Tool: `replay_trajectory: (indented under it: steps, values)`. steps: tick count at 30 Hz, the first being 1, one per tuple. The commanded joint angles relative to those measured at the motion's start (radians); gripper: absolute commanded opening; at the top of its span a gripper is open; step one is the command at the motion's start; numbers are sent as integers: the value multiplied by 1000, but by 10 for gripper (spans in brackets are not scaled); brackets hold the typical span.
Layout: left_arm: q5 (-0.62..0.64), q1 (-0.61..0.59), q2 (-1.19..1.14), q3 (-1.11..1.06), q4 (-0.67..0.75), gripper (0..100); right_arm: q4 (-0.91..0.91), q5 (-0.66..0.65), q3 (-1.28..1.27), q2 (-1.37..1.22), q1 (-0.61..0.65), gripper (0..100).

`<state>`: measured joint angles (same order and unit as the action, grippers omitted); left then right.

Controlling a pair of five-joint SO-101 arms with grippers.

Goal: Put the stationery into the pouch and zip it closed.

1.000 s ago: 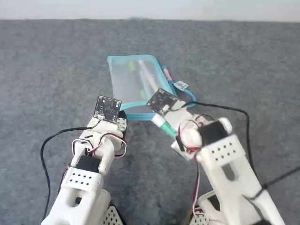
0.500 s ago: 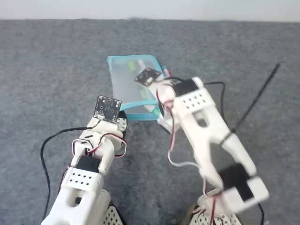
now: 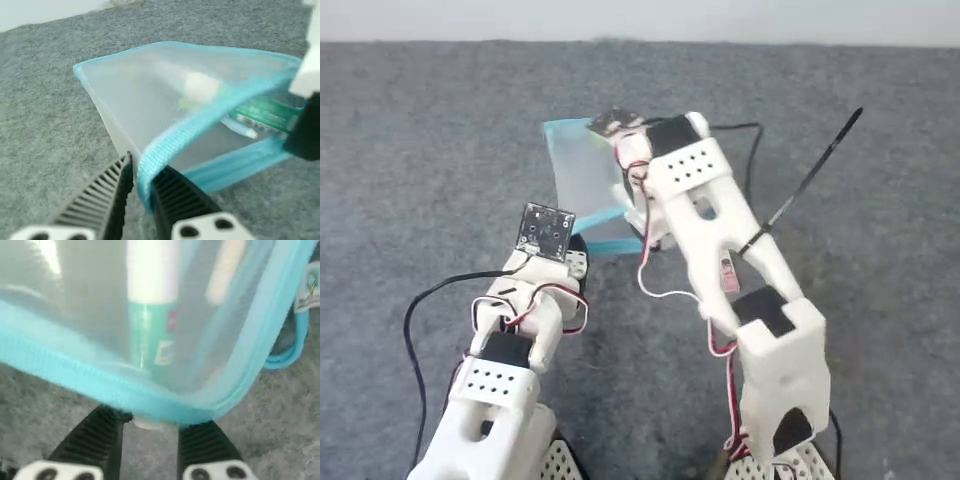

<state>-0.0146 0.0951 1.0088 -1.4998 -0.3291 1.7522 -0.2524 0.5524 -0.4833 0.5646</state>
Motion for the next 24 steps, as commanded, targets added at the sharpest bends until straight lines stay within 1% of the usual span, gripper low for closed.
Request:
replay_trajectory:
  steps: [1,3,7,8,9,13,16,20,24]
  values:
    - [-9,17,2,8,15,12,35,12,117,-2,90,12]
    - [-9,17,2,8,15,12,35,12,123,-7,102,46]
    - [-9,17,2,8,15,12,35,14,123,-1,107,199]
    - [-9,17,2,8,15,12,35,14,123,-1,107,221]
    - [-9,17,2,8,15,12,35,11,123,-1,107,228]
    - [-9,17,2,8,15,12,39,12,149,1,104,191]
    - [-9,17,2,8,15,12,41,11,166,30,101,184]
    - [-9,17,2,8,15,12,44,8,150,147,99,184]
    - [-9,15,2,8,15,12,36,6,46,331,77,184]
